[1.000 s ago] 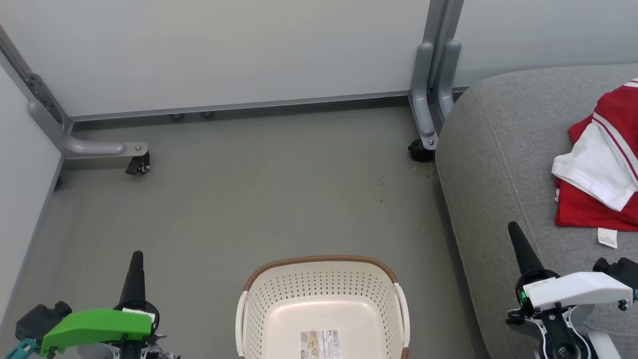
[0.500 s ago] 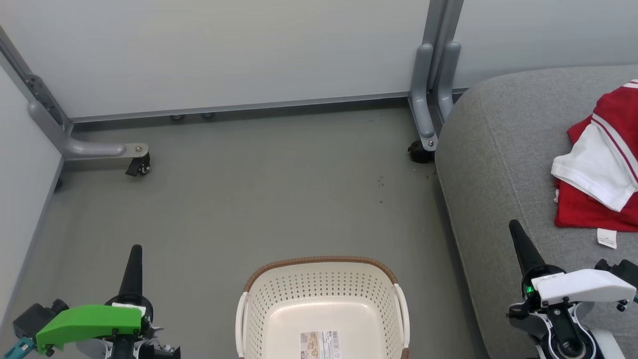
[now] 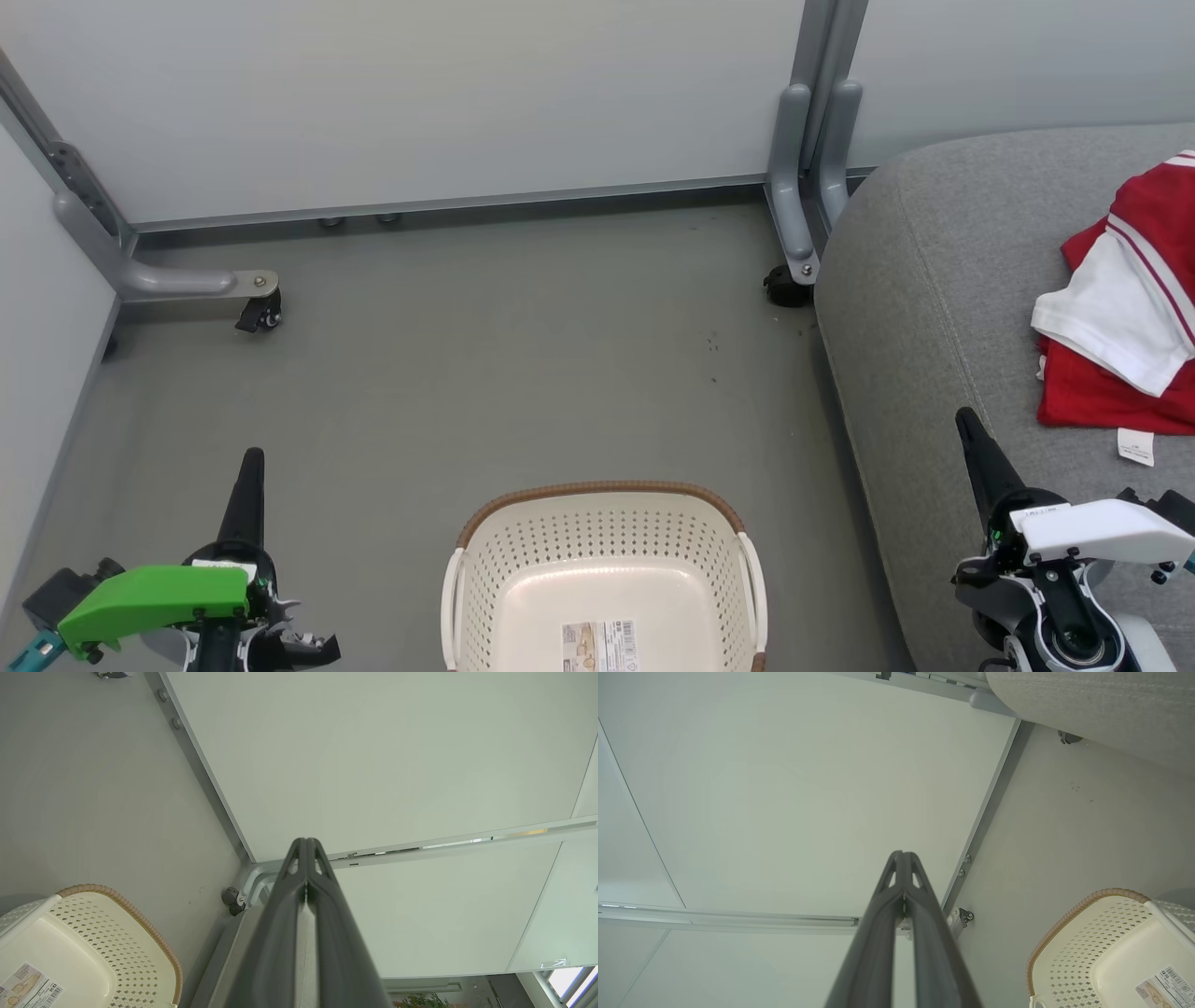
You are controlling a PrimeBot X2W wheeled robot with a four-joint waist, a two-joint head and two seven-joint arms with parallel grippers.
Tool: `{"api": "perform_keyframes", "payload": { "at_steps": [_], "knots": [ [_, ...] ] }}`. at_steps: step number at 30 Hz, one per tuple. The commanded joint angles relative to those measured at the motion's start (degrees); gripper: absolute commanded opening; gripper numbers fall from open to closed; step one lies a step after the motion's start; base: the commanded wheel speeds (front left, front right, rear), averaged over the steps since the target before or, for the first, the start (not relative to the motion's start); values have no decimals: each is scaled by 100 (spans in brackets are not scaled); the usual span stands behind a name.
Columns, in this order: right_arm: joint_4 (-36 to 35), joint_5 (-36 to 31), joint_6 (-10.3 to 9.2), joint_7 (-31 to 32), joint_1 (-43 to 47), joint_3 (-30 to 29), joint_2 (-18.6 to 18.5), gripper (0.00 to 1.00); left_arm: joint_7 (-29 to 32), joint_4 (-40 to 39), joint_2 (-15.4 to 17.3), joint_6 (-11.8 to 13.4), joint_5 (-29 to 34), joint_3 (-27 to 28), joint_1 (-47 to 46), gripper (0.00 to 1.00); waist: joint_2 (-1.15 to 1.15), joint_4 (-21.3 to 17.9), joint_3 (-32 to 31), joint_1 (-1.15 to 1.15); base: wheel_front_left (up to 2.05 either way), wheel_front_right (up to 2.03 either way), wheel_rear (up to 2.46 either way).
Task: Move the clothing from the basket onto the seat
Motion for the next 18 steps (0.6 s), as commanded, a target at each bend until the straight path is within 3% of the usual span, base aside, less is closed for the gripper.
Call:
{"api": "perform_keyframes", "payload": {
  "at_steps": [1, 18],
  "knots": [
    [15, 141, 2, 33, -116, -25, -25, 0, 39, 4, 12, -35, -124, 29, -141, 0, 0, 0, -2, 0, 0, 0, 0],
    [183, 850, 2, 131, -218, -97, -6, 0, 219, 38, -35, -93, -793, 138, -216, 0, 0, -3, -26, 0, 0, 0, 0]
  ]
}}
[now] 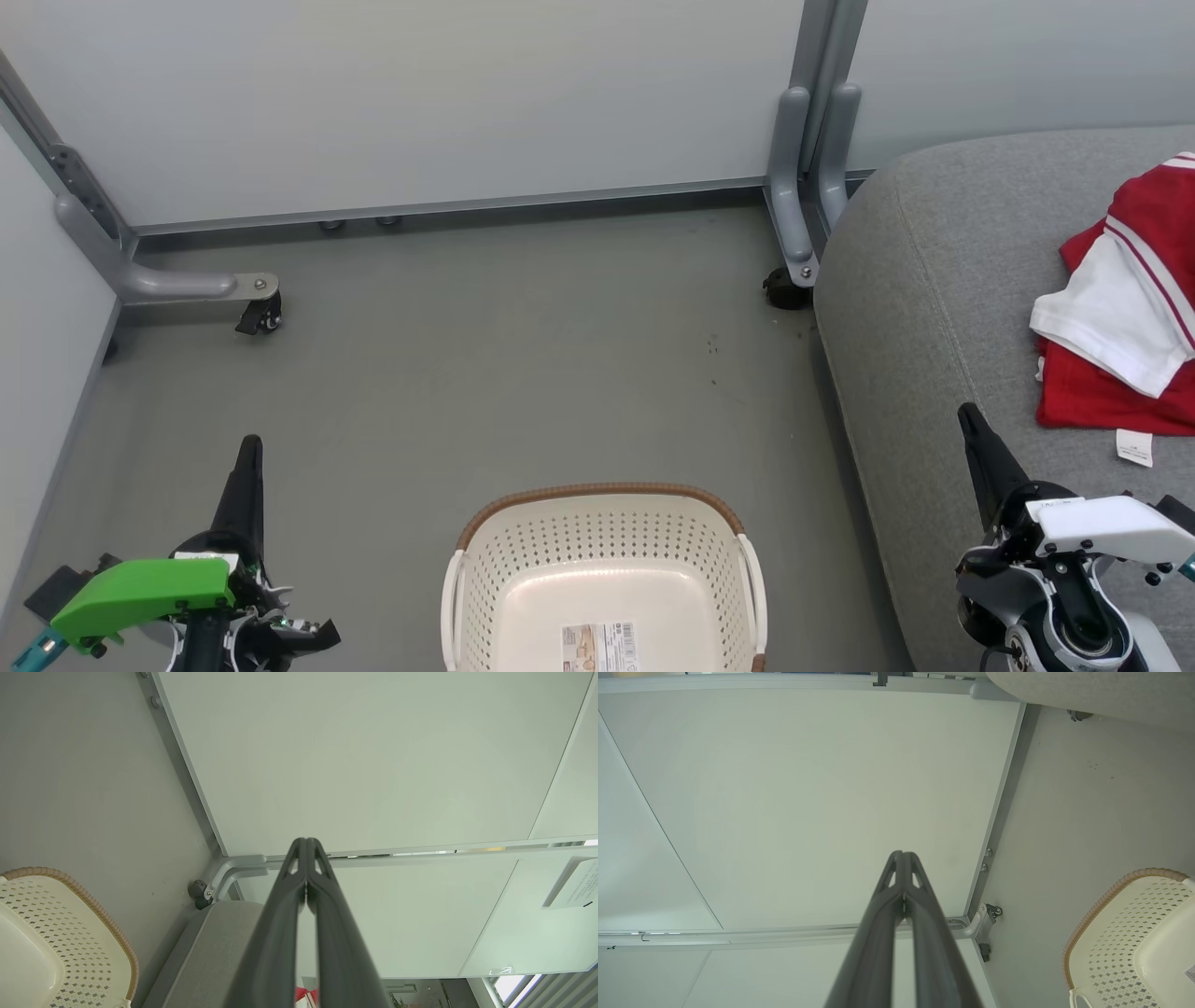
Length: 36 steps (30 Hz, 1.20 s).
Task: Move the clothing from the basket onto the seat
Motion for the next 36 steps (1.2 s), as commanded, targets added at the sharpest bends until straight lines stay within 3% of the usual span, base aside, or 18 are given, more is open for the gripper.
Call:
{"api": "perform_keyframes", "payload": {
  "at_steps": [1, 8, 36],
  "knots": [
    [27, 120, 2, 36, -107, -19, -12, 0, 24, 10, 3, -40, -112, 43, -109, 0, 0, 0, -2, 0, 0, 0, 0],
    [89, 376, 2, 71, -130, -48, -3, 0, 95, 23, -16, -59, -355, 74, -142, 0, 0, -2, -12, 0, 0, 0, 0],
    [89, 289, 2, 121, -124, -110, 49, 0, 92, 20, -12, -57, -336, 68, -123, 0, 0, -2, -12, 0, 0, 0, 0]
  ]
}}
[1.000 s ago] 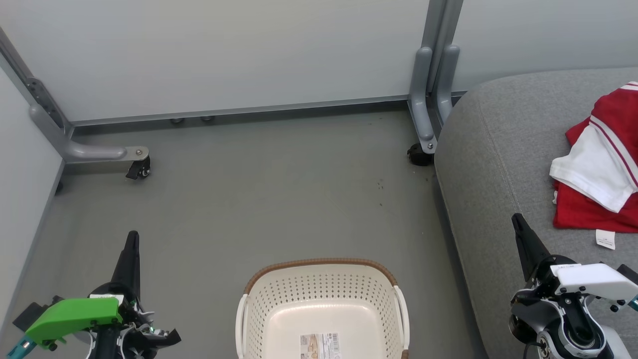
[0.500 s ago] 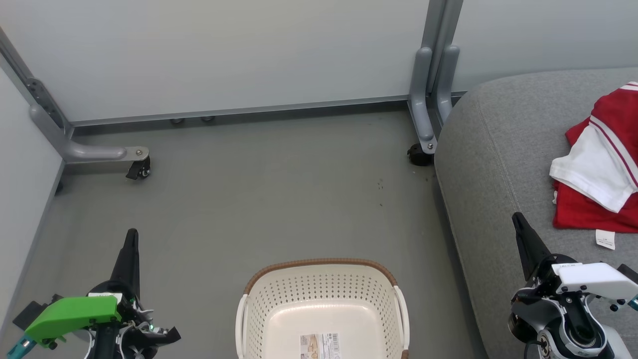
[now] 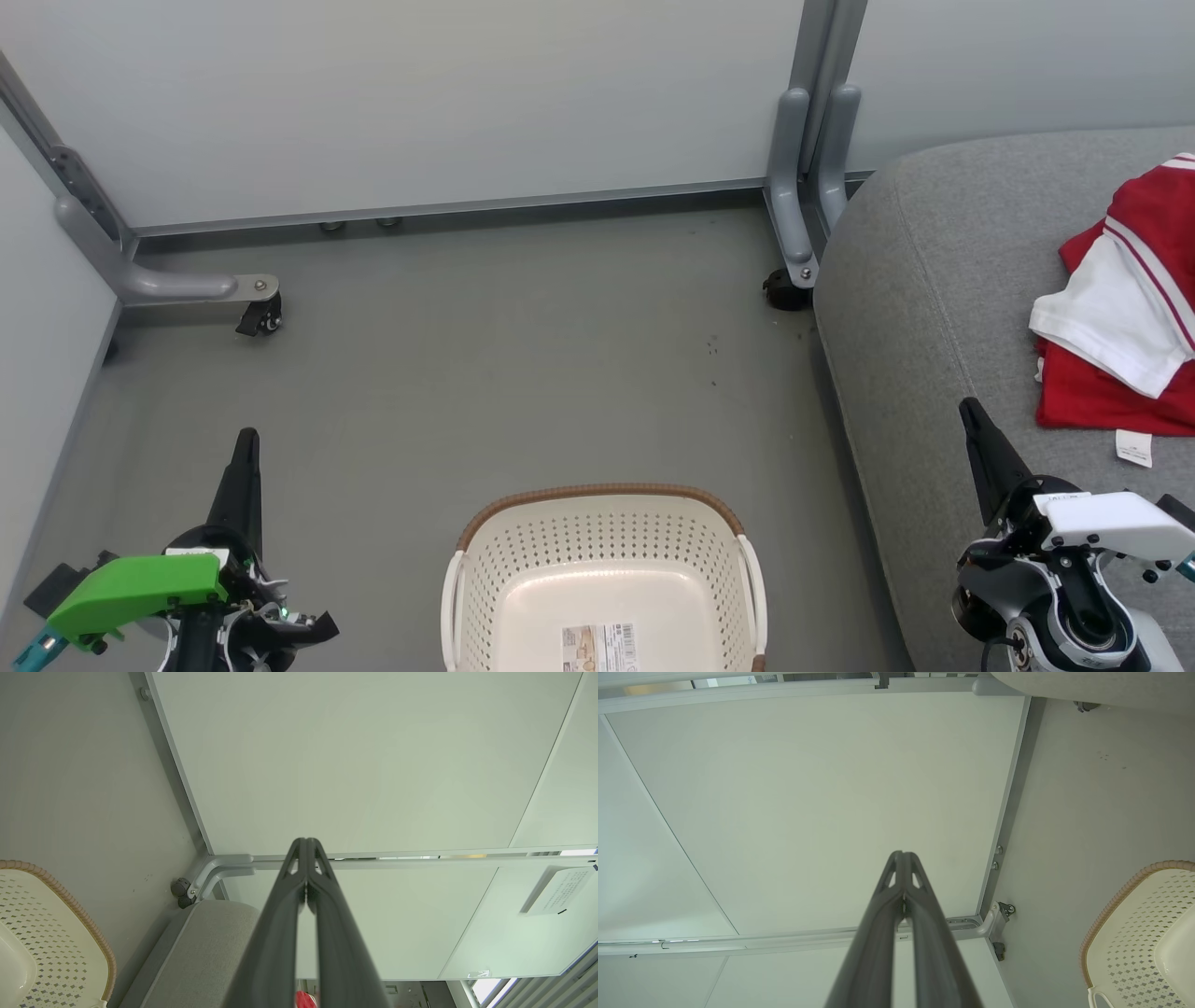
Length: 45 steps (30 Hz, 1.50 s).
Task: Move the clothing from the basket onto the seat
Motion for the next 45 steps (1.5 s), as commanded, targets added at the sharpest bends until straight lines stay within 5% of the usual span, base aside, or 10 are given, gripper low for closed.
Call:
{"api": "perform_keyframes", "payload": {
  "at_steps": [1, 45],
  "knots": [
    [13, -16, 2, 18, -40, -17, 14, 0, 20, 7, 7, -27, -19, 10, -64, 0, 0, 0, 0, 0, 0, 0, 0],
    [16, -71, 2, 68, -48, -83, 55, 0, 19, 6, 7, -27, -20, 8, -64, 0, 0, 0, 0, 0, 0, 0, 0]
  ]
}}
